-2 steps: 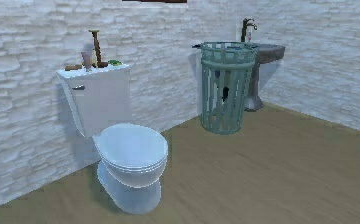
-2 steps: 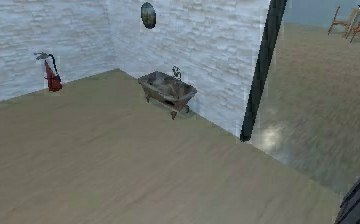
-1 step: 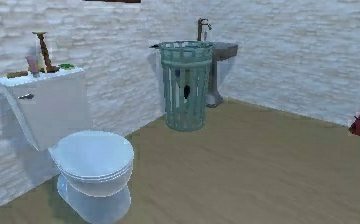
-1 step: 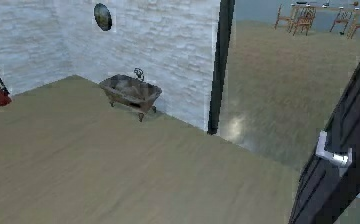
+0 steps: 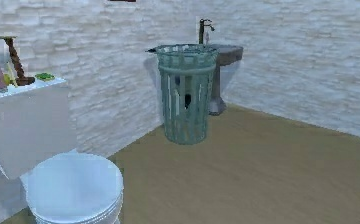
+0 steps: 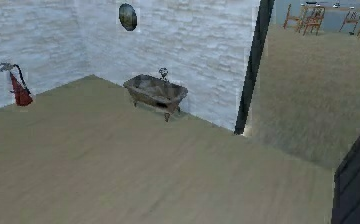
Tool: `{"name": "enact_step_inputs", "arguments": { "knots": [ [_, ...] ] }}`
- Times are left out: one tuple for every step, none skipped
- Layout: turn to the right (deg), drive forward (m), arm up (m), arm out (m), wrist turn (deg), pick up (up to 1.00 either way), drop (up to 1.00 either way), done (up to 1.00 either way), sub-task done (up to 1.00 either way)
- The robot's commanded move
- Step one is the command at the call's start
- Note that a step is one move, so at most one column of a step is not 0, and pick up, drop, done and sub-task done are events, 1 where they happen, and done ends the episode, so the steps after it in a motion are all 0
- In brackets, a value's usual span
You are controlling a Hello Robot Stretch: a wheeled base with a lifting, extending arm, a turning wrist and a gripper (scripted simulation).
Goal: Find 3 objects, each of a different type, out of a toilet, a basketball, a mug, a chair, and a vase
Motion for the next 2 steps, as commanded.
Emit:
{"name": "enact_step_inputs", "arguments": {
  "knots": [
    [-33.0, 0.0, 0.0, 0.0, 0.0, 0.0, 0.0, 0.0, 0.0],
    [0.0, 0.0, 0.0, 0.0, 0.0, 0.0, 0.0, 1.0, 0.0]
  ]
}}
